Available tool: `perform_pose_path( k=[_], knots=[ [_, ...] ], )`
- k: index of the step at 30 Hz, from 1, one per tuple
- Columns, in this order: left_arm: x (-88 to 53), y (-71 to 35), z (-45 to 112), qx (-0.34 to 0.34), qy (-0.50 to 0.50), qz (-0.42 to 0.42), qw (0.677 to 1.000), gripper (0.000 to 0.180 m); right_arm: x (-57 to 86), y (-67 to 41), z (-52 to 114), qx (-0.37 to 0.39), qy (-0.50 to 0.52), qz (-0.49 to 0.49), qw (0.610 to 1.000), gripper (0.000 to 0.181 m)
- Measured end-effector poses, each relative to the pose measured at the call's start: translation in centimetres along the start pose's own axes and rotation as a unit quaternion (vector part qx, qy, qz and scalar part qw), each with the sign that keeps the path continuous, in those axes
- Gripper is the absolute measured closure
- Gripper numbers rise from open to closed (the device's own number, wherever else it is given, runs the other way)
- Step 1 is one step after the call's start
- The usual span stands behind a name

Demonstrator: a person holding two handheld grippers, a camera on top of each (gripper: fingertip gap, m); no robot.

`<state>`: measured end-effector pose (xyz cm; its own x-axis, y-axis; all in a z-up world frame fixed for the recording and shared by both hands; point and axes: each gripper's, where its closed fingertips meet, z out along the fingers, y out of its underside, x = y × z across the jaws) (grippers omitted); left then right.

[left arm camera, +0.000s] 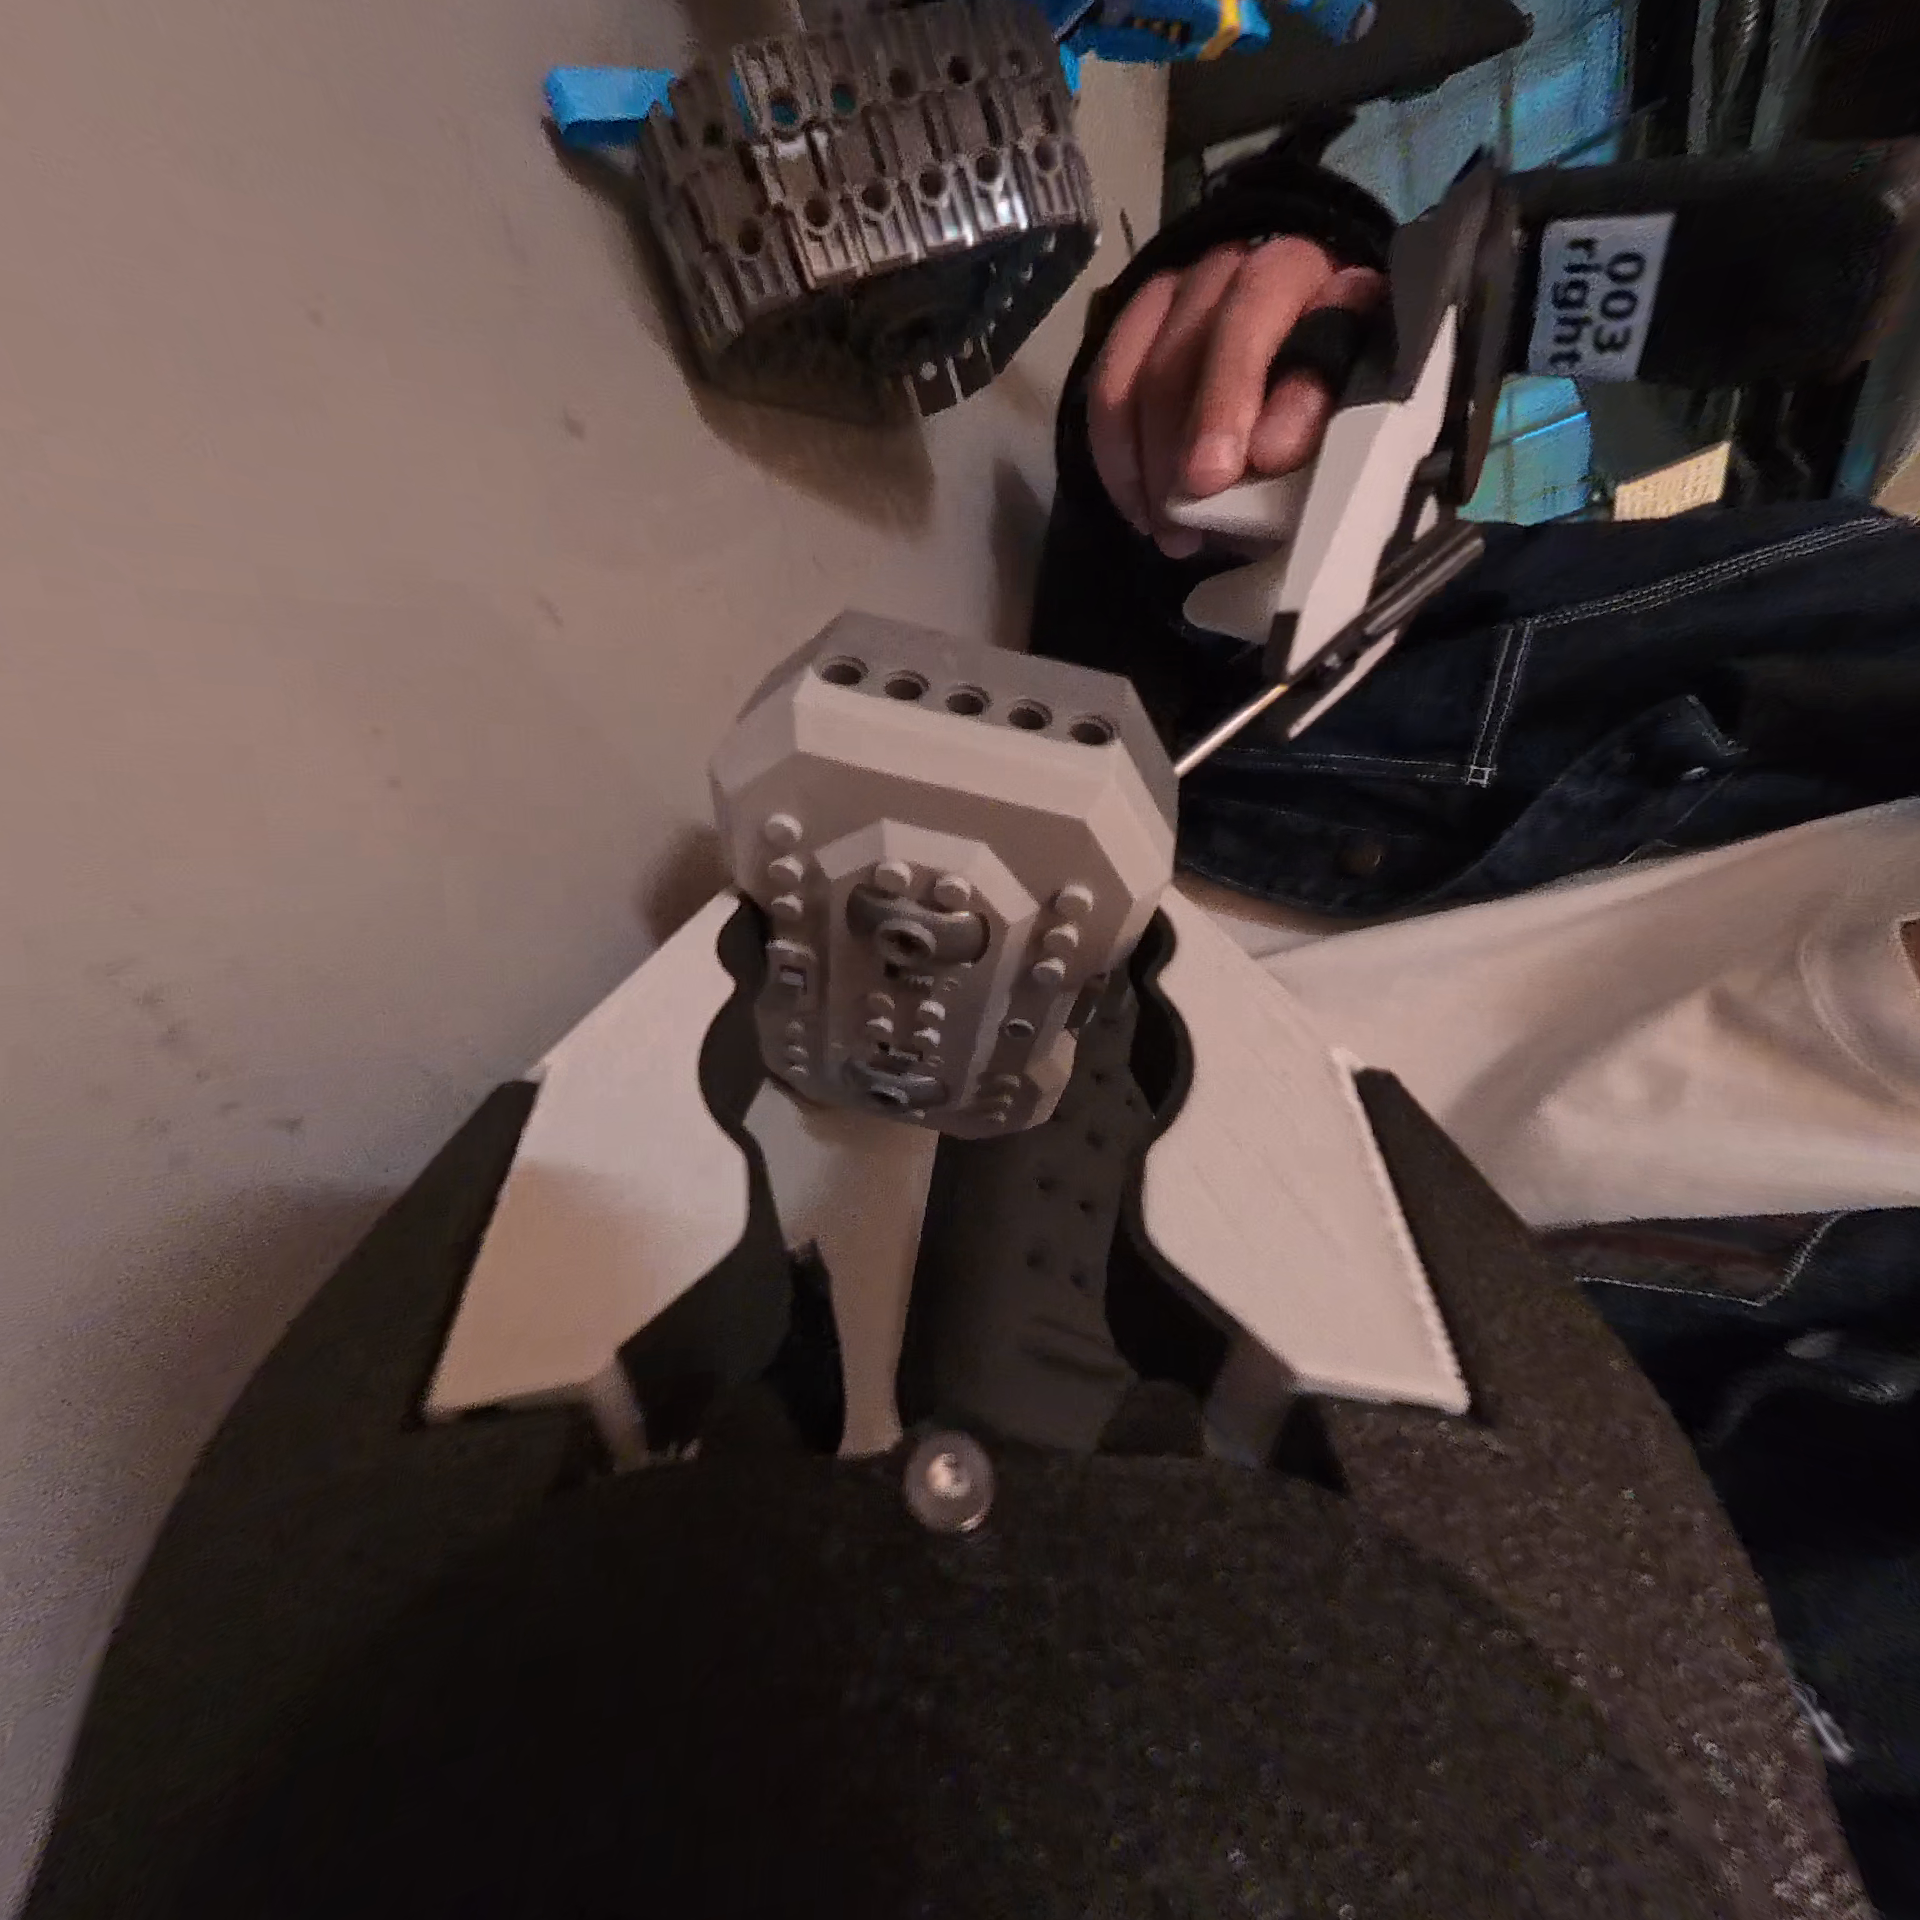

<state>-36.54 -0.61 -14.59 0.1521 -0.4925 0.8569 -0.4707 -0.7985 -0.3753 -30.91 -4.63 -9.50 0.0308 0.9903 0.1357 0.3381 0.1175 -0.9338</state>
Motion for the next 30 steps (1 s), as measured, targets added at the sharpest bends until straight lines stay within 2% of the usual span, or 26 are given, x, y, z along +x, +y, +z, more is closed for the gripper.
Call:
perform_pose_path(
  k=[7,8,13,17,19,22,23,26,27,30],
  knots=[
    [-2.1,-1.9,-0.4,-0.01,-0.121,0.054,0.991,0.12,0.1,-0.6,-1.0,-0.001,0.029,-0.034,0.999,0.169],
    [-2.2,-1.8,-0.2,-0.016,-0.132,0.067,0.989,0.127,0.1,-0.7,-1.1,0.003,0.028,-0.033,0.999,0.169],
    [-2.1,-2.0,0.2,-0.014,-0.177,0.099,0.979,0.127,0.2,-0.8,-1.4,0.003,0.034,-0.037,0.999,0.169],
    [-1.9,-2.2,-1.1,0.008,-0.236,0.145,0.961,0.12,0.3,-0.7,-1.4,0.002,0.035,-0.035,0.999,0.169],
    [-0.6,-2.6,-2.0,0.059,-0.243,0.164,0.954,0.109,0.3,-0.7,-1.4,0.0,0.036,-0.036,0.999,0.169],
    [0.1,-1.9,-3.9,0.13,-0.322,0.188,0.919,0.097,0.5,-0.5,-1.4,-0.005,0.045,-0.04,0.998,0.169],
    [0.4,-1.0,-3.8,0.137,-0.352,0.2,0.904,0.087,0.7,-0.4,-1.4,-0.007,0.049,-0.039,0.998,0.169],
    [0.4,0.8,-3.4,0.159,-0.46,0.196,0.851,0.083,1.3,-0.3,-1.4,-0.008,0.066,-0.034,0.997,0.169],
    [0.1,1.3,-2.9,0.155,-0.481,0.184,0.843,0.083,1.4,-0.3,-1.3,-0.009,0.068,-0.031,0.997,0.169],
    [-1.5,2.3,-1.0,0.132,-0.499,0.129,0.846,0.088,1.3,-0.2,-1.2,-0.009,0.064,-0.02,0.998,0.169]
  ],
)
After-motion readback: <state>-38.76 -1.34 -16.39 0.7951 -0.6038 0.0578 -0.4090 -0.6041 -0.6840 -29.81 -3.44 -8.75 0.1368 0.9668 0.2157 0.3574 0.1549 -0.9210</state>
